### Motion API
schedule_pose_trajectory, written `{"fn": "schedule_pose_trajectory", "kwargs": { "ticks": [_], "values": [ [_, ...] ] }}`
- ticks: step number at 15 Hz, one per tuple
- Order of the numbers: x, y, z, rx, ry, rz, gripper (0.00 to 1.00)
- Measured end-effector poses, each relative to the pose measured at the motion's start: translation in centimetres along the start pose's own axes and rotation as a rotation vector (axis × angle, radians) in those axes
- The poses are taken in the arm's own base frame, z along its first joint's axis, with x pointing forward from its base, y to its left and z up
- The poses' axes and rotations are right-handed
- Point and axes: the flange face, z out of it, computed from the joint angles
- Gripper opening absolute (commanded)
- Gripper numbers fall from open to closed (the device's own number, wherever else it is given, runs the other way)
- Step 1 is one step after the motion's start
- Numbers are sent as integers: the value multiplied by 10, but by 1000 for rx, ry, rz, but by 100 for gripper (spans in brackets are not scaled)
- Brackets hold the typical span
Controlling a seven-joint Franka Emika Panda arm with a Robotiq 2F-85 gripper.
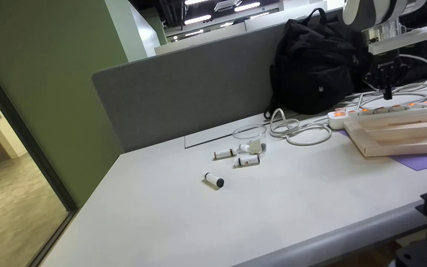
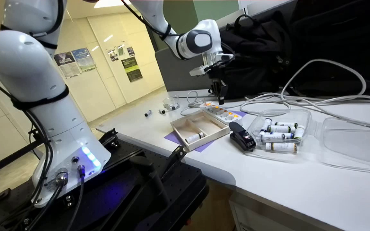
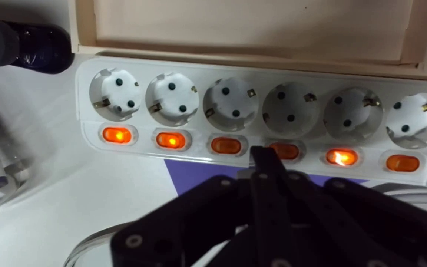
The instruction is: Turn on the fourth switch from the right
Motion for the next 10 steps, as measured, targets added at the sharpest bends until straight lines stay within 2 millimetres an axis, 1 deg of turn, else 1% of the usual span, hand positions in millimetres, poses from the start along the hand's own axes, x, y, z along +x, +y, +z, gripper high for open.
{"fn": "schedule_pose_trajectory", "kwargs": {
  "ticks": [5, 10],
  "values": [
    [1, -7, 14, -32, 43, -35, 0],
    [2, -12, 20, -43, 67, -53, 0]
  ]
}}
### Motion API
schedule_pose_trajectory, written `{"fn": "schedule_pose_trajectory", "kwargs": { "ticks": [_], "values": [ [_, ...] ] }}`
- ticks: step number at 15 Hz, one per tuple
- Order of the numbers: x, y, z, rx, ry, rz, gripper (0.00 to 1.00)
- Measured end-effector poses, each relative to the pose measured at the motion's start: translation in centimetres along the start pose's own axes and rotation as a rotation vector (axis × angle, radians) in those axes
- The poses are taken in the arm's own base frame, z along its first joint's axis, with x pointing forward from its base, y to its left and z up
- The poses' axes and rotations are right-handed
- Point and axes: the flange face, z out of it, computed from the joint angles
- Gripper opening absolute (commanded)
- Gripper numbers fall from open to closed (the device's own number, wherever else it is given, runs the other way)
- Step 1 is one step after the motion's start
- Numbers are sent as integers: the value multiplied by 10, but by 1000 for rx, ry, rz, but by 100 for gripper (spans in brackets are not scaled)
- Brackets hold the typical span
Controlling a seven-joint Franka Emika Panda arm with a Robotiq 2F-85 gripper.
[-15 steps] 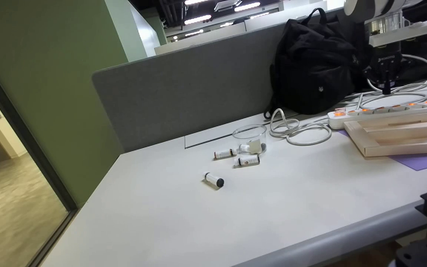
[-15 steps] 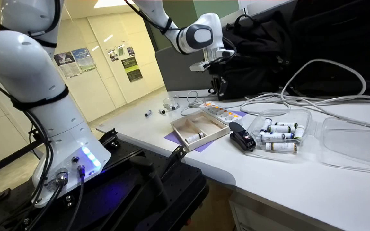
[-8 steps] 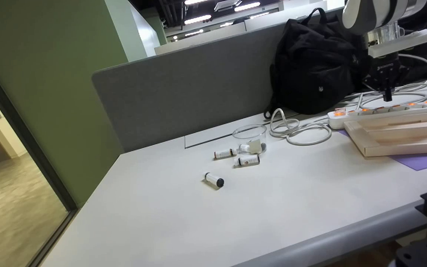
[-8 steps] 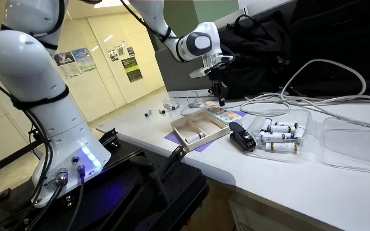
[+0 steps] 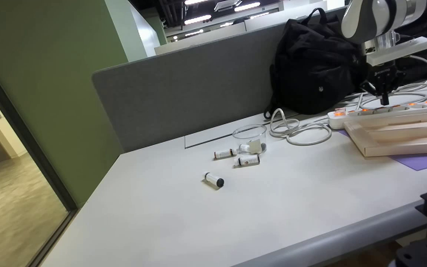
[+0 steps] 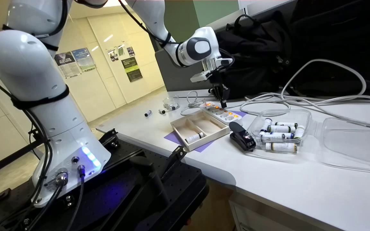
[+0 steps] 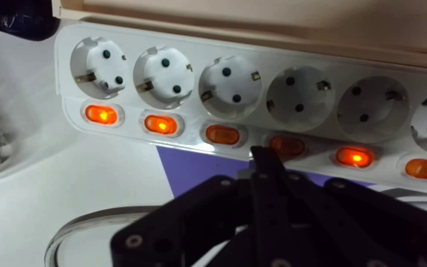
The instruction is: Turn on the fourth switch from the right
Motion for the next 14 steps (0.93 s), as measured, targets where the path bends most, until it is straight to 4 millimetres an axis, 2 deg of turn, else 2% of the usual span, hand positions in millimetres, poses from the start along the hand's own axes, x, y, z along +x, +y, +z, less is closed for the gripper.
{"fn": "schedule_pose_trajectory", "kwargs": {
  "ticks": [14],
  "values": [
    [-4, -8, 7, -48, -1, -42, 0]
  ]
}}
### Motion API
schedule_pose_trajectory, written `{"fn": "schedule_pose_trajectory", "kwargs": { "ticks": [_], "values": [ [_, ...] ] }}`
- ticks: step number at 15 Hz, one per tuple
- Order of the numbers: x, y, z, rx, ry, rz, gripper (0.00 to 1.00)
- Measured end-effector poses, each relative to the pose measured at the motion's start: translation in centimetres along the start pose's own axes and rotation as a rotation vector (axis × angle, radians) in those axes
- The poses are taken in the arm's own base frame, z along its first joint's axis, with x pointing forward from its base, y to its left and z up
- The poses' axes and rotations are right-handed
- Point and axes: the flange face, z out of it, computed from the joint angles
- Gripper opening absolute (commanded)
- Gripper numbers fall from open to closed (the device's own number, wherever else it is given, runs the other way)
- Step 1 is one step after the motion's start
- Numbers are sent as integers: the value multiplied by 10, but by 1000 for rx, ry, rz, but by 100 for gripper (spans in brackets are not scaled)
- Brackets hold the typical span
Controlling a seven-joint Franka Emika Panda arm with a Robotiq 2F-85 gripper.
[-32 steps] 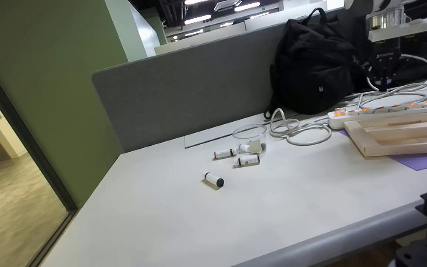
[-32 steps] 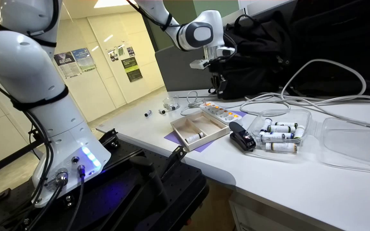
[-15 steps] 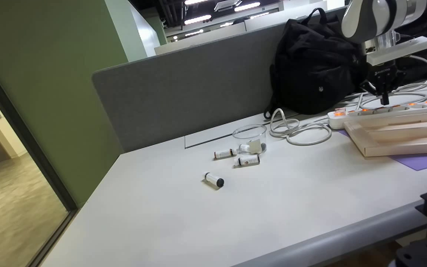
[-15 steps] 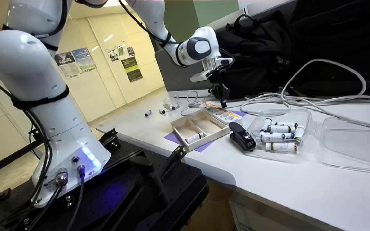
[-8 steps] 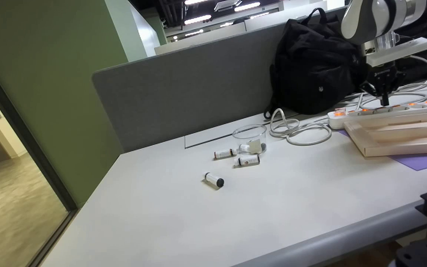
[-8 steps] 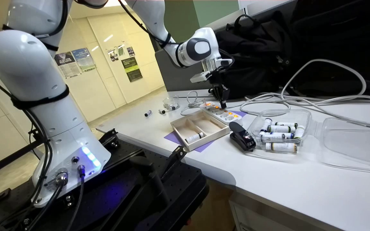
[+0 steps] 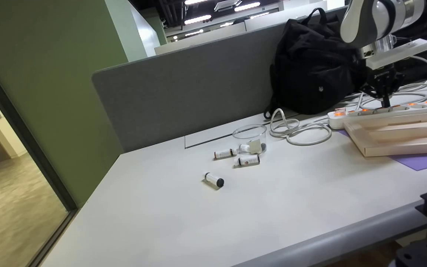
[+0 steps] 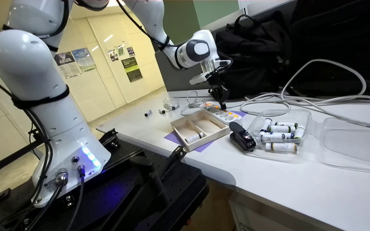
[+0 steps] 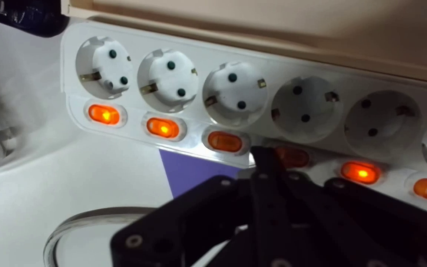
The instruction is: Turn on the fourth switch from the right
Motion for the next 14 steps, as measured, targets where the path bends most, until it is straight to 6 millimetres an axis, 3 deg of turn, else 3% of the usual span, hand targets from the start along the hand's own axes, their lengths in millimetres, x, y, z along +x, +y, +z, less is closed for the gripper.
{"fn": "schedule_pose_trajectory", "kwargs": {
  "ticks": [14],
  "values": [
    [5, -1, -6, -20, 13, 4, 0]
  ]
}}
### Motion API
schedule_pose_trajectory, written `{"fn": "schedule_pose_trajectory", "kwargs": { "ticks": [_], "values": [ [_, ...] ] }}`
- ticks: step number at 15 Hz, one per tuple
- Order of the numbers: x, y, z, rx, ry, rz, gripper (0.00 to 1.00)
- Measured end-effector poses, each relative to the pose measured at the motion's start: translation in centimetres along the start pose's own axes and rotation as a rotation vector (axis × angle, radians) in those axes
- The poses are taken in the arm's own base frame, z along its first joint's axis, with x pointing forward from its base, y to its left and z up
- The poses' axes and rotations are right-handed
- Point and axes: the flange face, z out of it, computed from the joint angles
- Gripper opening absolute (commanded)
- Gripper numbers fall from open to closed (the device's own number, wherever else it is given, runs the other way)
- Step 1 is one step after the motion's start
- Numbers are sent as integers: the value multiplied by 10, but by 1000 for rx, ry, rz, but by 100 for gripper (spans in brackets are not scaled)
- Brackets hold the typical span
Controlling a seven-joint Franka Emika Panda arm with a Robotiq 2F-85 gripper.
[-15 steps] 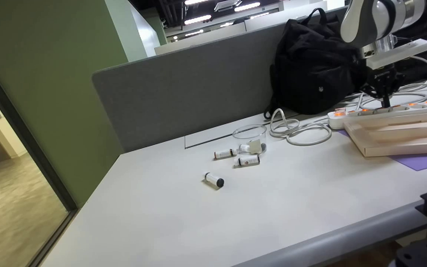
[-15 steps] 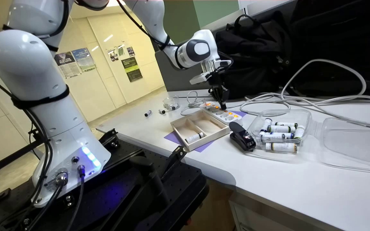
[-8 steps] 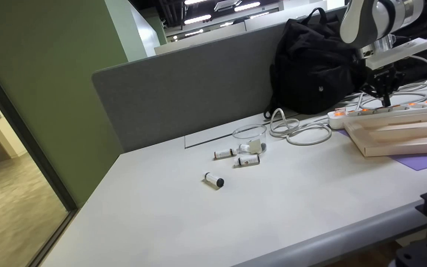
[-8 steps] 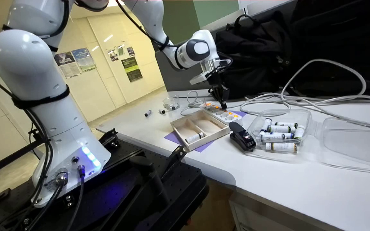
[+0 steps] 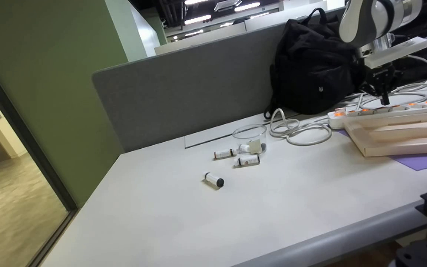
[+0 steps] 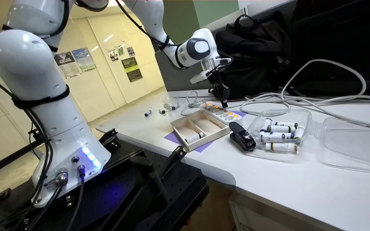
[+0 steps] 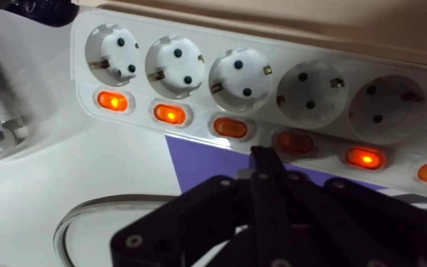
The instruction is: Turn on the fourth switch from the right
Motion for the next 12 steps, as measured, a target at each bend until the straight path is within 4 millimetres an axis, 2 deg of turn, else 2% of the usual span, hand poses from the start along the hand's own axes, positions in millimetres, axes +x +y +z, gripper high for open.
{"fn": "schedule_pose_trajectory", "kwargs": {
  "ticks": [7, 12],
  "values": [
    [2, -14, -5, 15, 6, -16, 0],
    [-1, -16, -3, 12, -15, -18, 0]
  ]
}}
